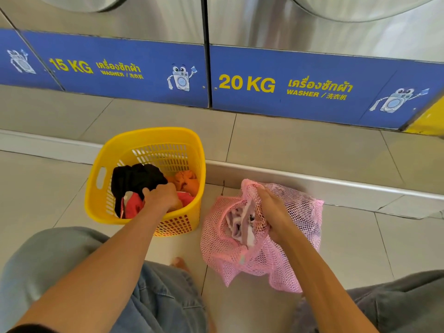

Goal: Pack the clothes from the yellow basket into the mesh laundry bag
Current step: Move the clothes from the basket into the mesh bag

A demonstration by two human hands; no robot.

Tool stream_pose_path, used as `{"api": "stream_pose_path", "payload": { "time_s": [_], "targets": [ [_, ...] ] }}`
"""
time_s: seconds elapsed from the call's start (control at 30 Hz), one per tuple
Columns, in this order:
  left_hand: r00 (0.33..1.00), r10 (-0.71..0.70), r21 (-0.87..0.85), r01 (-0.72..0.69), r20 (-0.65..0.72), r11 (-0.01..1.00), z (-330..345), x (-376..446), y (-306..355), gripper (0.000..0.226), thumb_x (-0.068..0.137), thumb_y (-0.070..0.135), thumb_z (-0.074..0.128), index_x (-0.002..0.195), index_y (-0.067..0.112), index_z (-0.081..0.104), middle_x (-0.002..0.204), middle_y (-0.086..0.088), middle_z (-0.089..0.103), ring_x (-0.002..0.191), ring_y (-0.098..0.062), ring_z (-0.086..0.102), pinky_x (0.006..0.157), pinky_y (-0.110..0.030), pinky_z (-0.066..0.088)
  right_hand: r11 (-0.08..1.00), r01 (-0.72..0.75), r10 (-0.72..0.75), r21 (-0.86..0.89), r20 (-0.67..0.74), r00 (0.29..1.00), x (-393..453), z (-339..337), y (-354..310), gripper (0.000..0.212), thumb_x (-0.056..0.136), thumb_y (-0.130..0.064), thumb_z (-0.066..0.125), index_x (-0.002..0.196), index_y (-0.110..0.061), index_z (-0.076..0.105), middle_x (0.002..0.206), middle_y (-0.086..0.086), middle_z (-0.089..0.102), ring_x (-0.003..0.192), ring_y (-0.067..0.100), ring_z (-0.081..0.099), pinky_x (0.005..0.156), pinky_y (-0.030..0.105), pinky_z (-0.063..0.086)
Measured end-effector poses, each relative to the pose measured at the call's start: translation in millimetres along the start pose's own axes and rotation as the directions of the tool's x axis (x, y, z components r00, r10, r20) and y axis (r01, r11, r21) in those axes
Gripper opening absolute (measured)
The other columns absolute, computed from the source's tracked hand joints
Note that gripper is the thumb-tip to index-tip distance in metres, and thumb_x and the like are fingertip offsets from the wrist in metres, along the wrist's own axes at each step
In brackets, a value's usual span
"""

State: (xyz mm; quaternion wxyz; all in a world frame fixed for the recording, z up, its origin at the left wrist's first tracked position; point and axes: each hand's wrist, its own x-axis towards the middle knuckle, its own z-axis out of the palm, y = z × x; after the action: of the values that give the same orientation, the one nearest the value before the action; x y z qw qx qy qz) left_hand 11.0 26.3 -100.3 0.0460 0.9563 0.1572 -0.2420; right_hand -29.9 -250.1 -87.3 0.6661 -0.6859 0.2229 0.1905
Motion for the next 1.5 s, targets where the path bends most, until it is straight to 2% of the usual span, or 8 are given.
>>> {"api": "stream_pose_path", "payload": {
  "time_s": [0.2, 0.33, 0.47, 0.6, 0.67, 0.97, 1.2, 1.5],
  "targets": [
    [0.979, -0.092, -0.448, 0.001, -0.182, 0.894, -49, -20, -5, 0.039, 0.045, 0.044, 0.065, 0.074, 0.019, 0.066, 0.079, -0.002, 0.066, 0.076, -0.027, 0.062, 0.073, -0.038, 0.056, 0.998, 0.003, -0.002, 0.066, -0.01, 1.0, 1, -6, -4, 0.035, 0.109, -0.042, 0.046, 0.135, -0.027, 0.065, 0.122, 0.008, 0.075, 0.11, 0.03, 0.073, 0.103, 0.052, 0.057],
    [0.963, -0.122, -0.699, -0.085, -0.242, 0.71, -83, -35, -12, 0.037, 0.038, 0.036, 0.066, 0.07, 0.018, 0.071, 0.077, 0.001, 0.07, 0.073, -0.026, 0.063, 0.062, -0.034, 0.052, 0.996, 0.015, -0.013, 0.085, -0.026, 1.0, -1, -6, -7, 0.024, 0.109, -0.04, 0.048, 0.12, -0.034, 0.068, 0.102, -0.006, 0.075, 0.083, 0.01, 0.078, 0.074, 0.031, 0.063],
    [0.986, -0.102, -0.949, -0.095, -0.131, 0.301, -111, -47, -17, 0.023, 0.042, 0.025, 0.064, 0.063, 0.019, 0.068, 0.069, 0.0, 0.066, 0.064, -0.024, 0.058, 0.056, -0.03, 0.042, 0.997, 0.008, -0.007, 0.082, -0.016, 1.0, -3, -5, -8, 0.029, 0.109, -0.038, 0.048, 0.128, -0.028, 0.068, 0.115, 0.003, 0.074, 0.107, 0.024, 0.071, 0.101, 0.045, 0.057],
    [0.97, 0.17, -0.95, -0.117, -0.172, -0.291, -119, -48, -30, 0.035, 0.075, 0.015, 0.042, 0.077, 0.012, 0.077, 0.081, -0.005, 0.074, 0.073, -0.023, 0.07, 0.07, -0.031, 0.059, 0.996, -0.01, 0.013, 0.085, -0.031, 0.999, -6, -8, -8, 0.02, 0.108, -0.04, 0.049, 0.102, -0.039, 0.068, 0.117, 0.002, 0.072, 0.107, 0.021, 0.069, 0.099, 0.042, 0.057],
    [0.947, 0.263, -0.91, -0.062, -0.183, -0.411, -118, -47, -33, 0.045, 0.081, 0.019, 0.035, 0.076, 0.01, 0.079, 0.082, -0.007, 0.076, 0.075, -0.023, 0.072, 0.072, -0.035, 0.06, 0.995, -0.009, 0.012, 0.096, -0.036, 0.999, -6, -9, -8, 0.021, 0.108, -0.04, 0.049, 0.11, -0.038, 0.07, 0.114, 0.0, 0.072, 0.098, 0.015, 0.07, 0.085, 0.035, 0.058],
    [0.933, 0.316, -0.985, 0.173, 0.17, 0.018, -62, -16, -9, 0.036, 0.072, 0.045, 0.068, 0.092, 0.018, 0.08, 0.102, -0.012, 0.075, 0.084, -0.027, 0.074, 0.072, -0.036, 0.058, 0.994, -0.02, 0.023, 0.108, -0.024, 0.999, -8, -8, -8, 0.039, 0.109, -0.041, 0.049, 0.143, -0.024, 0.06, 0.127, 0.004, 0.069, 0.107, 0.023, 0.069, 0.098, 0.041, 0.056],
    [0.847, 0.457, -0.948, 0.317, 0.27, -0.027, -43, -1, -23, 0.07, 0.063, 0.068, 0.076, 0.112, 0.018, 0.075, 0.12, -0.013, 0.07, 0.107, -0.033, 0.068, 0.079, -0.045, 0.058, 0.993, -0.029, 0.031, 0.114, -0.014, 0.999, -5, -8, -5, 0.039, 0.11, -0.039, 0.046, 0.142, -0.022, 0.061, 0.132, 0.012, 0.071, 0.116, 0.033, 0.07, 0.107, 0.053, 0.054],
    [0.886, 0.444, -0.974, 0.201, 0.133, -0.107, -38, 0, -18, 0.022, 0.077, 0.029, 0.071, 0.09, 0.014, 0.079, 0.092, -0.01, 0.076, 0.082, -0.024, 0.074, 0.07, -0.034, 0.059, 0.986, -0.047, 0.052, 0.163, -0.027, 0.998, -2, -9, -7, 0.034, 0.109, -0.04, 0.049, 0.134, -0.024, 0.066, 0.112, 0.01, 0.079, 0.098, 0.03, 0.078, 0.095, 0.05, 0.061]
  ]
}}
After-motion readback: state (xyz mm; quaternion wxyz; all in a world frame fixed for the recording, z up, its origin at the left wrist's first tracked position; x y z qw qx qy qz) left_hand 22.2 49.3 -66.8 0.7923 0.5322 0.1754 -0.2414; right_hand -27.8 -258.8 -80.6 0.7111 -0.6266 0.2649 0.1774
